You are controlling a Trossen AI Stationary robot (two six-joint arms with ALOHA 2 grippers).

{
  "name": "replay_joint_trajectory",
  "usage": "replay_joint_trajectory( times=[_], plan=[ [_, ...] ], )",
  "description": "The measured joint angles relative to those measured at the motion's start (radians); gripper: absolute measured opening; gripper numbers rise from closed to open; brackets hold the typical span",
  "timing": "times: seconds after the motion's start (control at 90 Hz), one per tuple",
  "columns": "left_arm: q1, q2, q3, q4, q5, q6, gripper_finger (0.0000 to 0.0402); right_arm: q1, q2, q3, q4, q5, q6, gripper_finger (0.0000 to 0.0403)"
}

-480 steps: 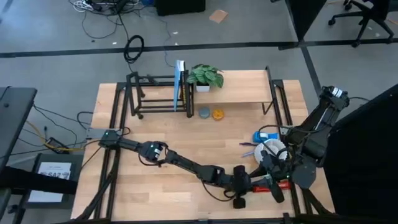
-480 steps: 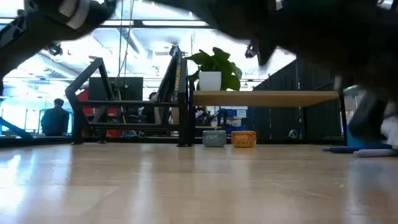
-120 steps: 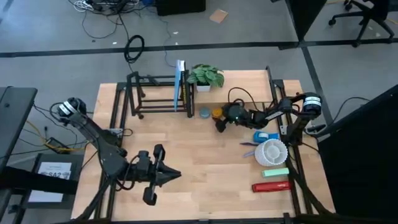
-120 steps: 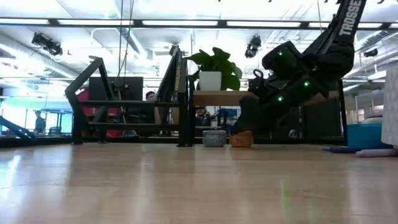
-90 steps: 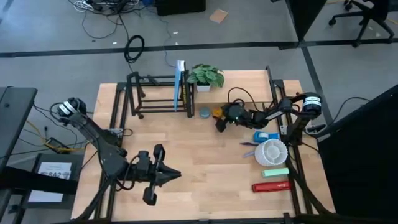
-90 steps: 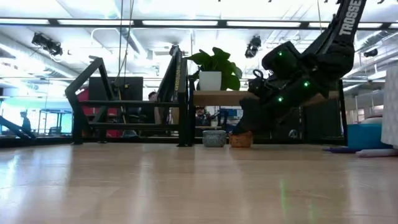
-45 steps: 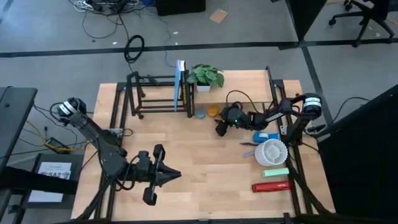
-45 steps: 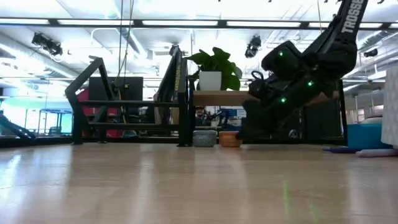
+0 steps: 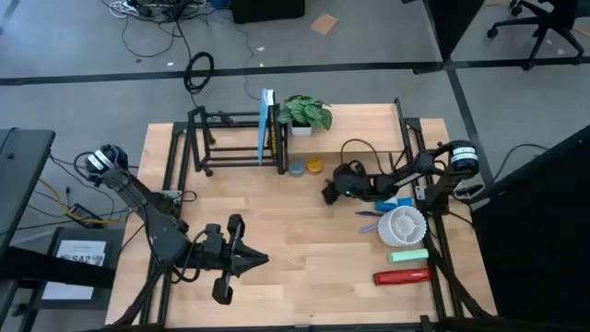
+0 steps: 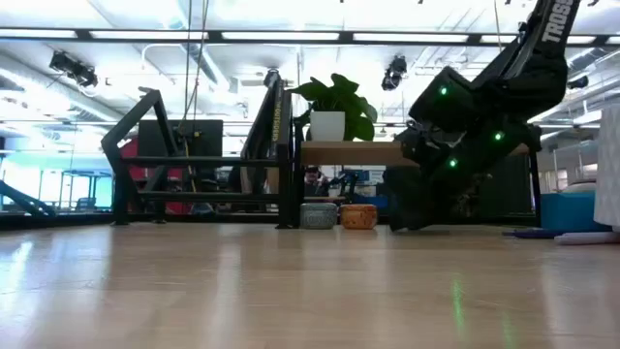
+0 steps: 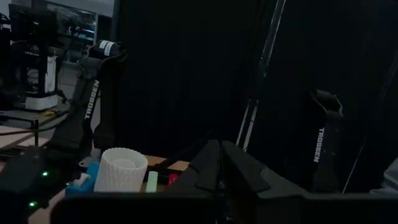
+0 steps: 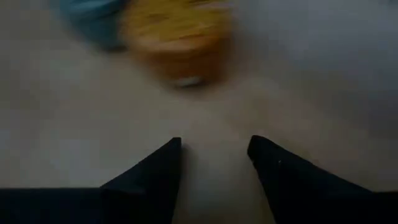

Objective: Stock shelves
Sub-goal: Remove the yellow scented candle from under the shelf

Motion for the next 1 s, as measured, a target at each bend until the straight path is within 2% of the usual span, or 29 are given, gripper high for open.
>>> replay_joint_trajectory(
  times=[0.211,0.422,0.656,0.856,1.0],
  plan=[
    [0.000,0.000,0.000,-0.006,0.000,0.000,0.0000,-0.114,0.002,-0.003,0.021,0.013,-0.010,0.0173],
    [0.000,0.000,0.000,-0.016,0.000,-0.001,0.0000,-0.206,0.004,-0.005,0.099,-0.115,-0.113,0.0173],
    [0.000,0.000,0.000,-0.021,0.000,-0.001,0.0000,-0.205,0.006,-0.005,0.152,-0.199,-0.204,0.0172],
    [0.000,0.000,0.000,-0.020,0.000,0.003,0.0000,-0.170,0.006,-0.005,0.285,-0.276,-0.322,0.0172],
    [0.000,0.000,0.000,-0.020,0.000,0.000,0.0000,-0.139,0.006,-0.004,0.298,-0.312,-0.394,0.0172]
  ],
)
